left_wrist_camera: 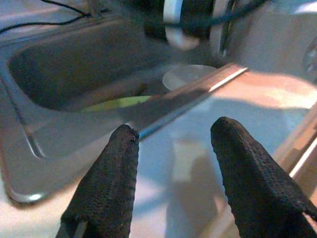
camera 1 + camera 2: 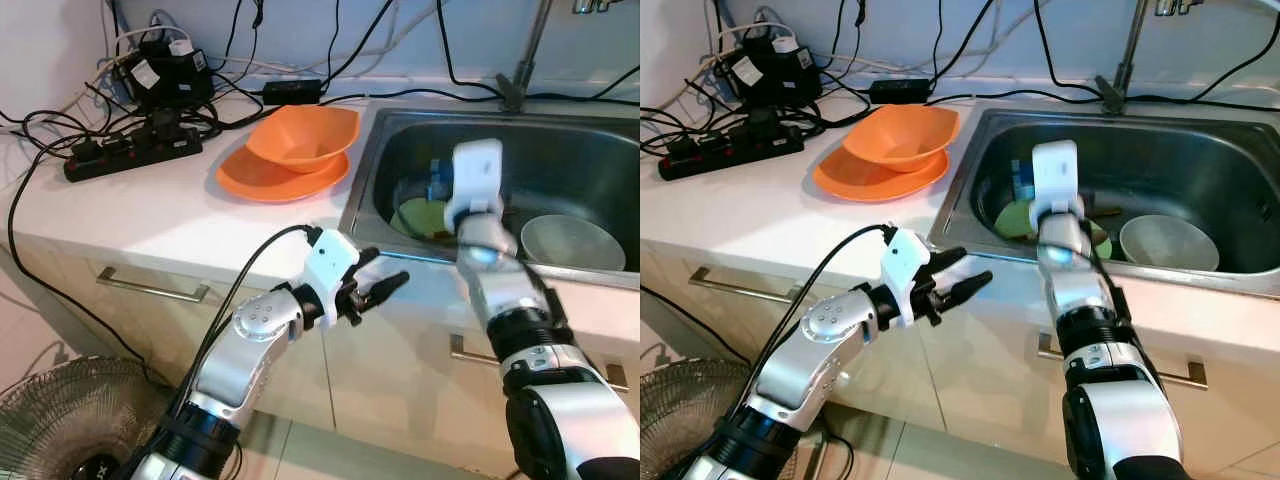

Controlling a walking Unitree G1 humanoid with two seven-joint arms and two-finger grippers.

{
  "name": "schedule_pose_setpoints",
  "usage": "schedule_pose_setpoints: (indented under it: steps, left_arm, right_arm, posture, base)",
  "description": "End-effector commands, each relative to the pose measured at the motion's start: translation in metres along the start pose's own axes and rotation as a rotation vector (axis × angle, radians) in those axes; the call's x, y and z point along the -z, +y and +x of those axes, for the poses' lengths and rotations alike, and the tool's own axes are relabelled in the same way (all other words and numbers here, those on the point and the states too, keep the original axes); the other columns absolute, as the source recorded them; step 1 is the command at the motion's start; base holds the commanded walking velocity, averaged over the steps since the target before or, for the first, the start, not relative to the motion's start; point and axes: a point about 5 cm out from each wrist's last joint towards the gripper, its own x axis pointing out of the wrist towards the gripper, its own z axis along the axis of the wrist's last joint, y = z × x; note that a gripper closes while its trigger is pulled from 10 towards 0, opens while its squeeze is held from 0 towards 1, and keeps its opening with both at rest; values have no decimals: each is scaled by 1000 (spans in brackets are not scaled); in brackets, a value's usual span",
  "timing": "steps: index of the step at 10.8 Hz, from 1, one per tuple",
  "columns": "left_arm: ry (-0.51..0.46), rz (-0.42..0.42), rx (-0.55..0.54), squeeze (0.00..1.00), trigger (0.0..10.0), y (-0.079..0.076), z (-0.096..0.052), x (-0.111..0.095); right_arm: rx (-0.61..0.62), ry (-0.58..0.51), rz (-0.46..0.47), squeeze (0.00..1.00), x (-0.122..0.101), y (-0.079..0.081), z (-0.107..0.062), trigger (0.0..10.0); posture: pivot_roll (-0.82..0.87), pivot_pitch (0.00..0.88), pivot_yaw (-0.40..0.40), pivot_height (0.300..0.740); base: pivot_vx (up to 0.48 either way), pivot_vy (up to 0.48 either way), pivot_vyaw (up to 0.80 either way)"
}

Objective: Kitchen organization

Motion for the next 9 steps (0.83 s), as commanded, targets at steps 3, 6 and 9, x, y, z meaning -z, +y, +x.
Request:
schedule_pose_setpoints:
  steps: [3, 6, 9]
  left_arm:
    - [-69, 48, -206, 0, 10000, 28, -1, -12]
    - [-126, 73, -444, 0, 10000, 65, -4, -26]
    - [-73, 232, -513, 0, 10000, 102, -10, -38]
  right_arm:
    - [-32, -244, 55, 0, -48, 6, -23, 10000]
    - [-78, -204, 94, 0, -38, 17, -58, 10000]
    - [-99, -86, 142, 0, -21, 32, -81, 10000]
  posture:
    - [16, 85, 116, 740]
    - [-11, 70, 124, 740]
    - [-9, 50, 143, 740]
  base:
    - [0, 0, 0]
    - [0, 0, 0]
    - [0, 0, 0]
